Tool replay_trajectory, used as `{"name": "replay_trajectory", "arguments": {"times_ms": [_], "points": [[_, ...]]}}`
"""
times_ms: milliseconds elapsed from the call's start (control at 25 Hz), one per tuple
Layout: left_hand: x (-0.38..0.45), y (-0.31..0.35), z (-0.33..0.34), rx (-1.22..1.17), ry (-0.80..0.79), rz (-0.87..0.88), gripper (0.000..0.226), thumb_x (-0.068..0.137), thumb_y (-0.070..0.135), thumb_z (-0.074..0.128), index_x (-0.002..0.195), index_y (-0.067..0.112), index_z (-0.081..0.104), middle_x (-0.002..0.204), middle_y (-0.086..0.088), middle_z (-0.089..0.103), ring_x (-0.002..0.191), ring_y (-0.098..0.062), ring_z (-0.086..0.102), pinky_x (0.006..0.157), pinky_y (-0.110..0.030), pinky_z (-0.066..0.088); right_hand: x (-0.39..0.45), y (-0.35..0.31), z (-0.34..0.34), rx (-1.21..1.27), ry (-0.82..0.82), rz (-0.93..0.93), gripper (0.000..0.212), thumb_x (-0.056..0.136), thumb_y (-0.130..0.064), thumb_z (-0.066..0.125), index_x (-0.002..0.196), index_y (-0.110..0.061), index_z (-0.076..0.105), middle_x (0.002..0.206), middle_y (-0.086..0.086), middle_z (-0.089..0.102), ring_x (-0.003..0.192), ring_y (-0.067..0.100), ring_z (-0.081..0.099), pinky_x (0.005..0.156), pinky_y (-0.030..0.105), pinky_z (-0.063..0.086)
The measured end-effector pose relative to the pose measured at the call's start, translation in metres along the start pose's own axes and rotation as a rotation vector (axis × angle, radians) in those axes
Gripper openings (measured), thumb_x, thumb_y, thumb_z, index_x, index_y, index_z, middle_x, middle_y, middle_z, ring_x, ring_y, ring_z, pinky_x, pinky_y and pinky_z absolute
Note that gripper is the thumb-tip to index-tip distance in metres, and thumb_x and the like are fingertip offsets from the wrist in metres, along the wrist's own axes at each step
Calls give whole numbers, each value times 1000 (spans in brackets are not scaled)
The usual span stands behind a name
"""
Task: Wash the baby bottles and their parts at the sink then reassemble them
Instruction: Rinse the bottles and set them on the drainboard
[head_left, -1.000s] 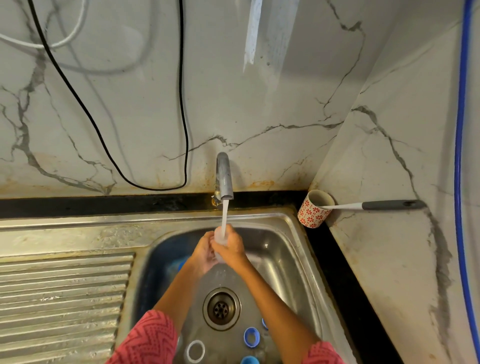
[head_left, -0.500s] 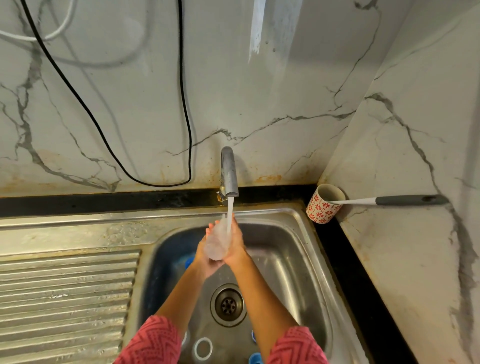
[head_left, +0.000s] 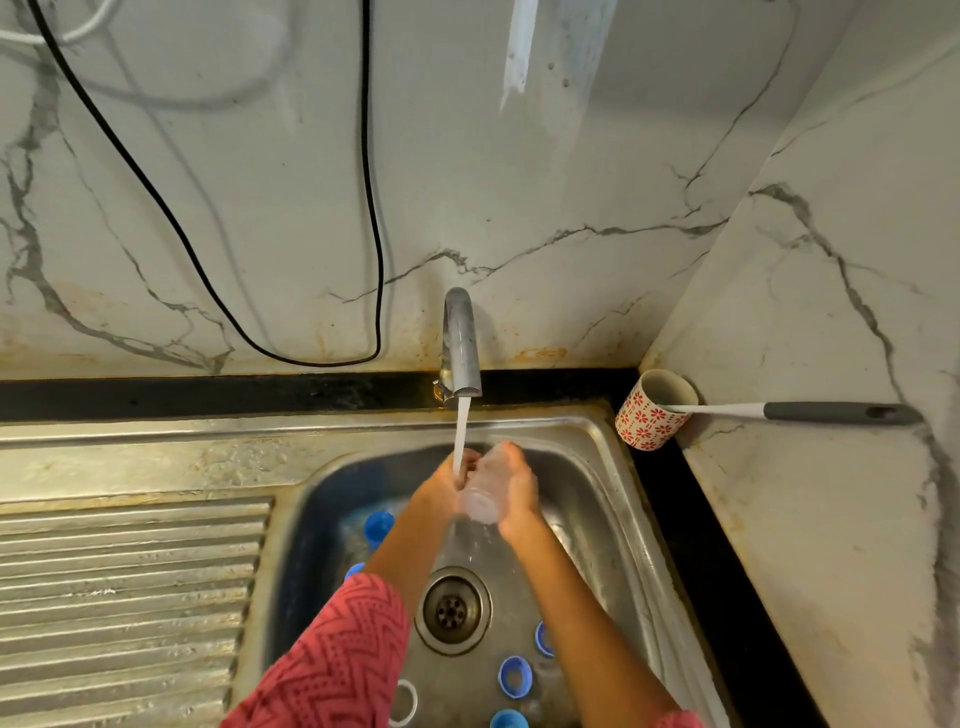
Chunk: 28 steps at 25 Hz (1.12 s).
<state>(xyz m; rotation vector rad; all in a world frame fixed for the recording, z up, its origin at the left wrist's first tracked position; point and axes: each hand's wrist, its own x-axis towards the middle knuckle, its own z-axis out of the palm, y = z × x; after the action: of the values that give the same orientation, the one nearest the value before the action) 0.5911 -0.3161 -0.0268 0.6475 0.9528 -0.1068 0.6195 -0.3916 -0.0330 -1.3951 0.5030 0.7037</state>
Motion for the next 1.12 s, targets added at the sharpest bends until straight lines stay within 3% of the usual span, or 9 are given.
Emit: {"name": "replay_trajectory", "arguments": {"times_ms": [120, 240, 400, 480, 640, 800, 920, 1000, 1120], "points": [[-12, 36, 5, 223, 13, 47, 26, 96, 9, 41, 77, 0, 57, 62, -11, 60, 61, -21, 56, 62, -31, 46, -1, 23, -7, -206, 118, -313, 28, 90, -32, 60, 109, -12, 55, 102, 8, 61, 98, 26, 61, 81, 34, 51], [-22, 63, 10, 374, 240, 310, 19, 95, 4, 43, 90, -5, 59, 79, -15, 61, 66, -24, 57, 66, -33, 52, -17, 38, 9, -701, -157, -445, 29, 85, -25, 68, 108, -17, 53, 91, -6, 55, 82, 6, 58, 69, 13, 48], [-42, 66, 18, 726, 587, 594, 35, 90, 9, 58, 58, 12, 43, 63, -5, 48, 77, -22, 51, 70, -34, 50, -23, 24, 15, -714, -135, -665, 33, 81, -16, 72, 111, -12, 60, 99, 1, 64, 86, 9, 61, 78, 20, 51], [-42, 67, 18, 707, 552, 637, 25, 88, 6, 60, 64, 11, 54, 68, -6, 52, 80, -25, 54, 76, -35, 49, -19, 29, 5, -905, -175, -681, 35, 81, -20, 71, 113, -13, 60, 106, 6, 65, 95, 17, 61, 88, 30, 50], [-45, 57, 31, 715, 493, 663, 25, 89, -4, 53, 113, -7, 57, 109, -21, 61, 104, -34, 58, 89, -37, 50, -19, 30, -6, -869, -278, -663, 46, 80, -13, 74, 122, -12, 58, 116, 3, 63, 97, 6, 53, 67, -7, 34], [-42, 66, 13, 936, 304, 687, 25, 87, -10, 47, 106, 1, 60, 107, -15, 57, 106, -28, 55, 87, -30, 45, -16, 30, -9, -797, -282, -490, 42, 83, -25, 71, 122, -15, 58, 112, -2, 57, 99, 8, 50, 71, 9, 39], [-31, 43, -13, 912, 267, 591, 38, 93, 0, 44, 129, 9, 52, 124, -13, 56, 113, -27, 54, 89, -32, 44, -24, 38, -14, -601, -212, -72, 43, 90, -45, 57, 118, -13, 55, 107, 7, 60, 88, 18, 58, 60, 25, 47], [-31, 5, -26, 948, 259, 355, 27, 96, 16, 47, 120, 6, 55, 111, -14, 58, 90, -26, 57, 80, -38, 47, -29, 40, -21, -447, -195, 47, 46, 97, -48, 43, 122, -10, 51, 109, 13, 59, 87, 23, 59, 52, 29, 49], [-45, -39, -44, 872, -84, -92, 42, 92, 36, 56, 120, 5, 53, 118, -14, 59, 91, -24, 61, 74, -43, 55, -34, 41, -37, -322, -187, 157, 52, 99, -50, 30, 122, -8, 51, 110, 17, 57, 87, 27, 61, 49, 33, 54]]}}
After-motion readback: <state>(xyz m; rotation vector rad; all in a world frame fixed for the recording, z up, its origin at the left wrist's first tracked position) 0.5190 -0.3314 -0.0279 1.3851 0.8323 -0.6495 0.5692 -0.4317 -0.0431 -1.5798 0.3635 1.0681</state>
